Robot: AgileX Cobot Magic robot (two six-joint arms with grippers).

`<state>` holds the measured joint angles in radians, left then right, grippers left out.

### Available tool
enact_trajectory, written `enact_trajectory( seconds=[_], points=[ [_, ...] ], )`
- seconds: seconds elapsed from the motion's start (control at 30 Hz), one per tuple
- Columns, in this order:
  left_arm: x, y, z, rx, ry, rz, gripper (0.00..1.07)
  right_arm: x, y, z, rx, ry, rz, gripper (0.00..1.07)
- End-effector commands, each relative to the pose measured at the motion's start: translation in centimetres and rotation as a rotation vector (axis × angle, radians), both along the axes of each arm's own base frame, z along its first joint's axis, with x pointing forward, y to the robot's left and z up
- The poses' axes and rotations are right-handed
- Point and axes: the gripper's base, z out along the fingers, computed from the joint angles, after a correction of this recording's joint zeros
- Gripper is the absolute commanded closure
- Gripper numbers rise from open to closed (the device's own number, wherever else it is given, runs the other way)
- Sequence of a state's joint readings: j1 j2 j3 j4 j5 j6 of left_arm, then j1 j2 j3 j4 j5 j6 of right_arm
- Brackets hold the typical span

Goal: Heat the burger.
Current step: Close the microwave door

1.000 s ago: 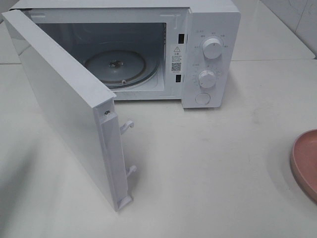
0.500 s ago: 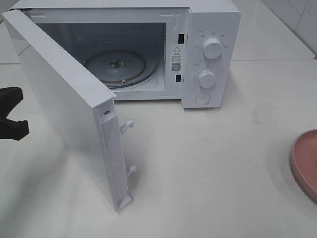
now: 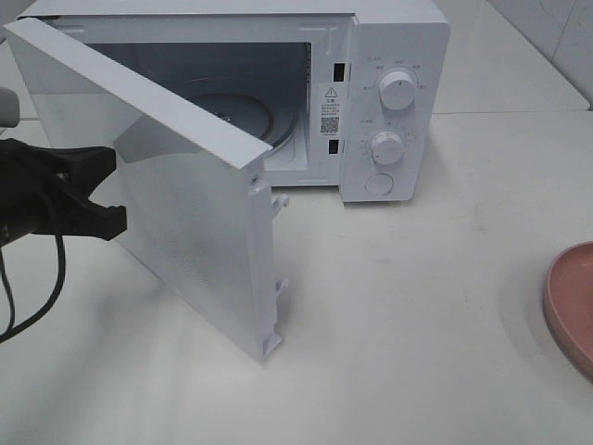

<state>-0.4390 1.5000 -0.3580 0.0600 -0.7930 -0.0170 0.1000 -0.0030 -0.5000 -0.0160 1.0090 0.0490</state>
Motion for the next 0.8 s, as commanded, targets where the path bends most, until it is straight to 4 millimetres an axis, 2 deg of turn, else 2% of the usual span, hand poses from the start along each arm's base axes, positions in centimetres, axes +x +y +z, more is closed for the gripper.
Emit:
enact_trajectory(
  seconds=[0.03,0.57,0.8],
  points=[
    [1.1,-1.2,0.7,-0.042,-0.03,0.005,1.07,-0.4,0.0,0.0,-0.003,-0.04,0.0,0.31],
    [3.9,-5.6,1.3,-0.113,-0.034,0.051,1.07,-0.4,0.0,0.0,-0.003,-0.04,0.0,0.31],
    [5.4,-8.6,1.5,-0.118,-0.033,0.061,1.07,-0.4,0.0,0.0,-0.003,-0.04,0.0,0.31]
  ],
)
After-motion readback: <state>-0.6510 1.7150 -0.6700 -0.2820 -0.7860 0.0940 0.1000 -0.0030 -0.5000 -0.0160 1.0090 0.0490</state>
